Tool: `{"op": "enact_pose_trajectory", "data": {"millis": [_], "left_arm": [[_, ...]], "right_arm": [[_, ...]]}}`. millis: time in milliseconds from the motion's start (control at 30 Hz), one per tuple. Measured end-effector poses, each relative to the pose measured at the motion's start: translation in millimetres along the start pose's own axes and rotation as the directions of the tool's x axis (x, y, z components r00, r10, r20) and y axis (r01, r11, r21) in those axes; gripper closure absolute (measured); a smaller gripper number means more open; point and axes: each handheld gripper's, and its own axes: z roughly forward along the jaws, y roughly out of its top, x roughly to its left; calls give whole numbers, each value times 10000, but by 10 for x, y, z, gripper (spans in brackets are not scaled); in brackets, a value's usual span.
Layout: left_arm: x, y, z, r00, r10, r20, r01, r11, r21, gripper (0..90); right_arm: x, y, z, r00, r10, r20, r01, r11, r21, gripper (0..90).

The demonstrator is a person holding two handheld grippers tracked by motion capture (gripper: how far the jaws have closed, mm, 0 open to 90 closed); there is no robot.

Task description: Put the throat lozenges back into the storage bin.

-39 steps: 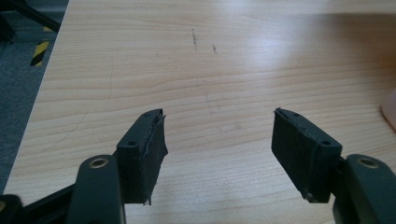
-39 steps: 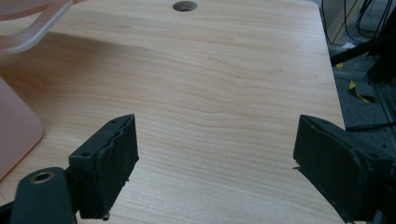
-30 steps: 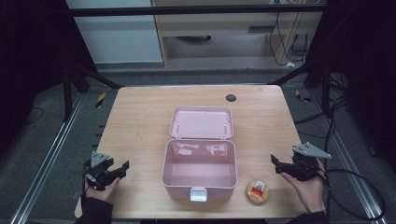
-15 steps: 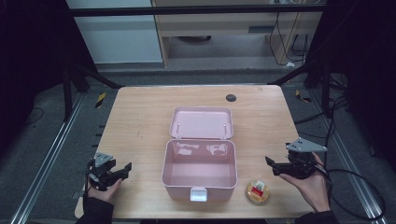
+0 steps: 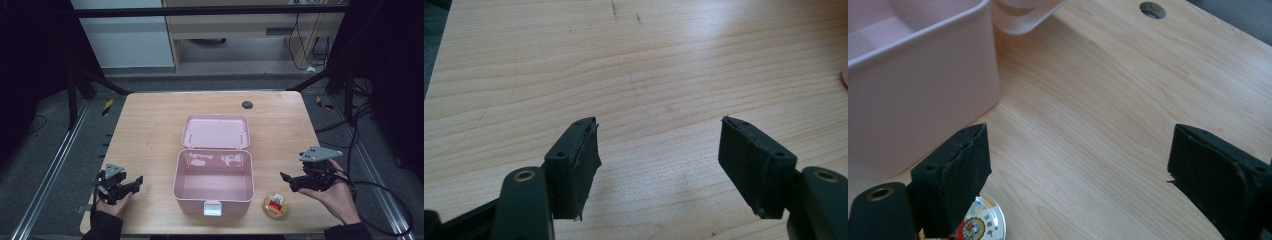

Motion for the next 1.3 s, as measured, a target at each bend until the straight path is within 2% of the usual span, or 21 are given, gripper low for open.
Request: {"op": "enact_pose_trajectory", "data": {"millis": [33,100,133,167,200,600,633,667,700,733,900,933,1067,1300], "left_arm": [[-4,-1,6,10000,24,16,-24,10000,42,320],[-6,-2,10,10000,41,21,-41,10000,54,320],[-7,-2,11,10000,39,35,-39,10000,63,319],[-7,-2,11,10000,40,42,-41,10000,68,319],[-8,-3,12,10000,41,47,-41,10000,70,319],[-19,-6,24,9999,105,127,-107,9998,167,317],[-20,-6,25,9999,110,130,-112,9998,182,316],[-21,-7,28,9998,114,136,-117,9997,195,316],[-24,-7,34,9998,151,135,-154,9996,223,315],[-24,-7,34,9998,151,135,-154,9996,223,315],[-25,-8,34,9998,164,143,-168,9996,241,315],[-25,-8,34,9998,164,143,-168,9996,241,315],[-29,-8,37,9997,176,160,-181,9995,256,315],[-29,-9,37,9997,186,174,-191,9995,265,315]], "right_arm": [[26,27,-11,9995,-257,-190,262,9994,225,106],[36,36,-12,9990,-394,-232,401,9988,293,106],[70,58,-11,9972,-653,-378,672,9963,529,106],[70,58,-11,9972,-653,-378,672,9963,529,106],[98,70,-7,9954,-846,-449,876,9938,689,105],[178,81,32,9844,-1435,-1014,1563,9789,1320,89],[196,72,42,9809,-1586,-1127,1739,9744,1426,88],[196,72,42,9809,-1586,-1127,1739,9744,1426,88],[217,61,56,9771,-1688,-1298,1890,9683,1632,88],[217,61,56,9771,-1688,-1298,1890,9683,1632,88],[291,17,110,9635,-2043,-1727,2390,9475,2123,85],[291,17,110,9635,-2043,-1727,2390,9475,2123,85],[342,-14,145,9560,-2203,-1936,2636,9348,2380,85],[405,-66,210,9472,-2321,-2214,2876,9202,2656,74]]}}
